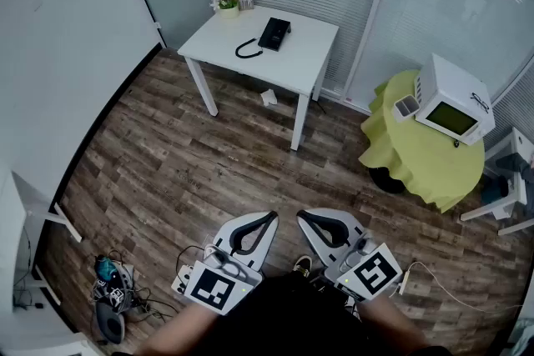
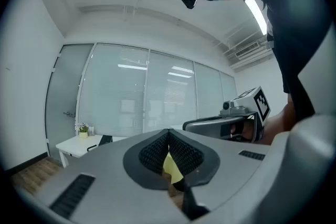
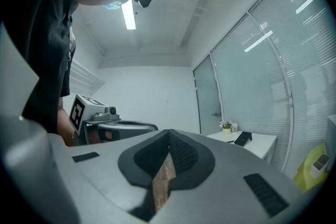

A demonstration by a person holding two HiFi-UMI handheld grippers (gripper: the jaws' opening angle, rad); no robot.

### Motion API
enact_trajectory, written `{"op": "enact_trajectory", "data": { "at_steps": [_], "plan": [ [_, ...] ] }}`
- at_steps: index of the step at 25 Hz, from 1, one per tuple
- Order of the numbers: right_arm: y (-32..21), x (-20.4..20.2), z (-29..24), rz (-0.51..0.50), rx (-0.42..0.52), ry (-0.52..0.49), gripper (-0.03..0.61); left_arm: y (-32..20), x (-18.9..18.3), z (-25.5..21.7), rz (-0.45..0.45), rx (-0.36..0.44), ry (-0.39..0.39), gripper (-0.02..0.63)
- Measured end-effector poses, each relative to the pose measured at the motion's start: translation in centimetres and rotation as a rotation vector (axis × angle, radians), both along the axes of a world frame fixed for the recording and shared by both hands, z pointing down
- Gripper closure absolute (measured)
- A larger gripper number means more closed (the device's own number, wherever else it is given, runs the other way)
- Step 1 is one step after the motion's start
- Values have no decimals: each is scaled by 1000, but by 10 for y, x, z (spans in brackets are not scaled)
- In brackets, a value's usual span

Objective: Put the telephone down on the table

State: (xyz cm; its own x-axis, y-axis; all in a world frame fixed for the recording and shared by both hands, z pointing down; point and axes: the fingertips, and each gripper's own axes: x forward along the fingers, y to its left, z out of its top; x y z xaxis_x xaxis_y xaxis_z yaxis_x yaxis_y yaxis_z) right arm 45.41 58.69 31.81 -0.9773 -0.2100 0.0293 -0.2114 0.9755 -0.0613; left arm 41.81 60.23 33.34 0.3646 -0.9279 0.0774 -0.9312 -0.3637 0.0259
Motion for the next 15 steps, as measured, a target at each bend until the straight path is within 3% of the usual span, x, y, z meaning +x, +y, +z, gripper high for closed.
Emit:
{"op": "enact_trajectory", "data": {
  "at_steps": [15],
  "plan": [
    [-24, 19, -3, -58, 1, -46, 555, -23, 10, -8, -85, 10, -11, 603]
  ]
}}
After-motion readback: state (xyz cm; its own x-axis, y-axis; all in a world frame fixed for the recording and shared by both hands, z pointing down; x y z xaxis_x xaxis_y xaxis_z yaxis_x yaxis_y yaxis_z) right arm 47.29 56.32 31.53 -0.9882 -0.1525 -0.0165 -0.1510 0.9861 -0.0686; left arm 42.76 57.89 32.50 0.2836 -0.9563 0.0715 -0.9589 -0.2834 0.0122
